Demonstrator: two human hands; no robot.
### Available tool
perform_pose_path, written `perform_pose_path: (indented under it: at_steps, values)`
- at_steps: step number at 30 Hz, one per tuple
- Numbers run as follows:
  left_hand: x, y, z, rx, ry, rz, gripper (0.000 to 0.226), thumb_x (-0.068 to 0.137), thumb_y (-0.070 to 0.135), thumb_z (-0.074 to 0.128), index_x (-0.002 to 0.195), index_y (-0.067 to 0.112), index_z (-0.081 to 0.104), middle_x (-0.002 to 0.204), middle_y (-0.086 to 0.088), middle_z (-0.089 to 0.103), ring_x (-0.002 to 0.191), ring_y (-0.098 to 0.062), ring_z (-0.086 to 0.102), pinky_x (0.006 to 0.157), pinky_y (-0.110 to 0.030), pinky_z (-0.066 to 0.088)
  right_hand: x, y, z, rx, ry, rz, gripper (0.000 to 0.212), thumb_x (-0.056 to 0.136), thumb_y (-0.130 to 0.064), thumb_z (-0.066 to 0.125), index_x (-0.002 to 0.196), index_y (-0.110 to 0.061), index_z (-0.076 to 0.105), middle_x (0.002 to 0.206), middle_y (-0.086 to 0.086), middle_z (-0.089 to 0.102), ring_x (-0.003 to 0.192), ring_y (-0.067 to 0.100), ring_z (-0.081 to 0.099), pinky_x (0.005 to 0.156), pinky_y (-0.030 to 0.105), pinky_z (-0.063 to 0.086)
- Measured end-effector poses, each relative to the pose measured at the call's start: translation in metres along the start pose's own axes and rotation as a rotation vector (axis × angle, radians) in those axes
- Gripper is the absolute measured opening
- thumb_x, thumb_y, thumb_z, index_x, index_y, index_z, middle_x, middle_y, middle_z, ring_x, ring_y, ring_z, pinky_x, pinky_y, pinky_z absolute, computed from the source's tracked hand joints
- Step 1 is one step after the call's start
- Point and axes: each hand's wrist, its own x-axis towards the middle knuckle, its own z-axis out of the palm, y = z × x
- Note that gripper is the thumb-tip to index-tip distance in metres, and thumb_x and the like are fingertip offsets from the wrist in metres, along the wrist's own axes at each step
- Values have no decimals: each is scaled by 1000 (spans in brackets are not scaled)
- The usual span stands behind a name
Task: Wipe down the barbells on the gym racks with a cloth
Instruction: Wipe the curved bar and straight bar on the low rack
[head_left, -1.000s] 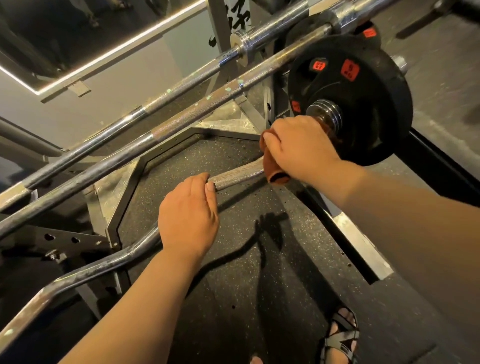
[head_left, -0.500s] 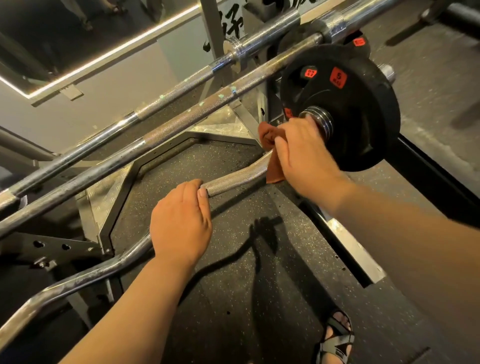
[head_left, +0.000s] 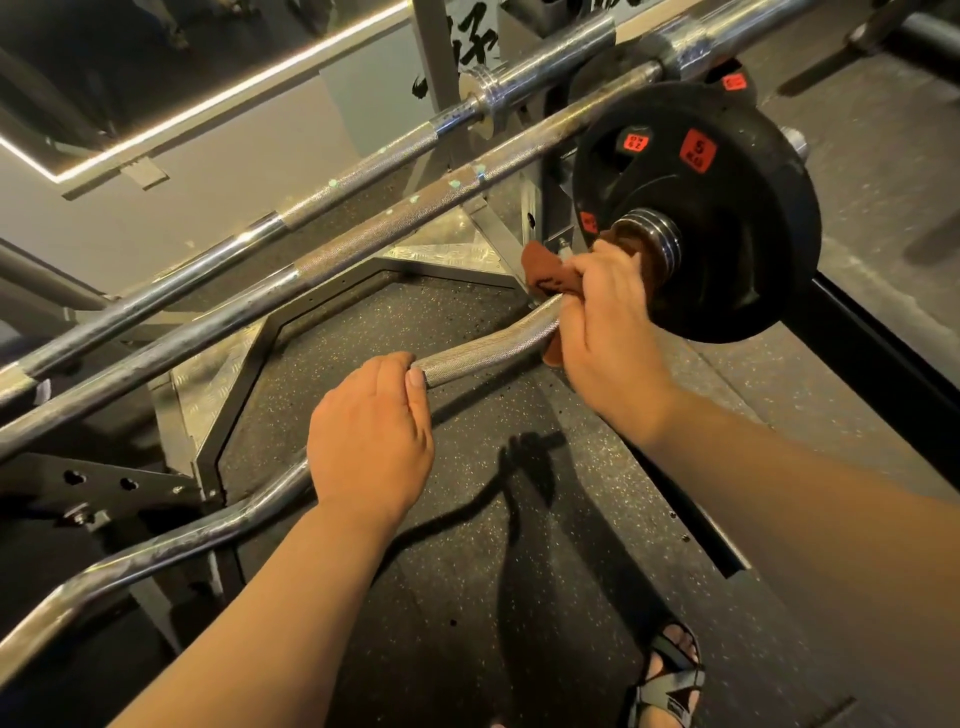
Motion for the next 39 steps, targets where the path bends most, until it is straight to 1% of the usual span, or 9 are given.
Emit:
perform_pose_path:
  at_steps: [3,8,11,14,22,24,29,35,39]
  values:
    - [0,1,0,6,-11,-3,40,108,37,26,116,19,61,98,-1,66,81,-24,61,67,-38,49,-21,-28,26,-71,-67,-143,38,104,-17,38,140,-17,50,146,0,44,148,13,21,125,38,-11]
    - [0,1,-2,7,-21,2,40,108,37,26,117,19,61,99,-1,67,82,-24,62,67,-38,48,-15,-7,19,-247,-224,-392,35,107,-29,40,141,-23,45,136,-9,47,139,10,33,128,37,2]
    - [1,2,-2,0,-16,4,41,108,37,26,118,19,61,99,-1,67,81,-23,62,67,-38,49,3,12,2,-265,-67,-236,31,107,-32,36,134,-25,50,134,-10,49,139,9,36,128,42,11]
    - [0,2,-2,-2,-8,-5,40,108,36,27,116,18,62,97,0,67,80,-23,61,68,-38,49,-1,-10,10,-108,82,-29,37,104,-23,33,135,-16,53,145,2,48,149,17,27,128,41,-2]
    - [1,2,-4,7,-24,-7,43,108,38,24,118,19,61,99,-2,67,81,-22,61,68,-38,49,-25,-25,30,-241,-234,-377,35,107,-31,38,141,-23,44,137,-8,46,140,12,31,127,40,6]
    - [0,2,-4,9,-12,-5,43,108,38,25,118,19,61,97,-1,66,79,-22,60,67,-37,47,-12,-9,10,-267,-225,-329,31,107,-36,39,136,-28,46,133,-13,46,138,8,33,127,40,13]
    - [1,2,-3,19,-34,0,46,108,40,21,116,19,61,97,-1,66,78,-21,59,66,-37,47,-27,-35,29,-120,-7,-88,34,109,-23,36,137,-14,51,148,4,47,151,20,24,128,44,-2]
    - [-2,-5,-14,-90,-118,-17,45,110,37,30,148,17,43,128,-7,63,106,-28,62,77,-35,41,-32,-39,44,-223,-168,-372,36,106,-25,43,141,-19,47,139,-3,52,142,17,37,127,38,-2]
    - [-11,-17,-18,-20,-107,-151,41,108,40,21,111,20,57,102,-3,63,91,-27,60,93,-43,45,-18,-16,15,-252,-181,-320,33,107,-34,41,138,-26,47,136,-7,53,140,13,37,127,35,7]
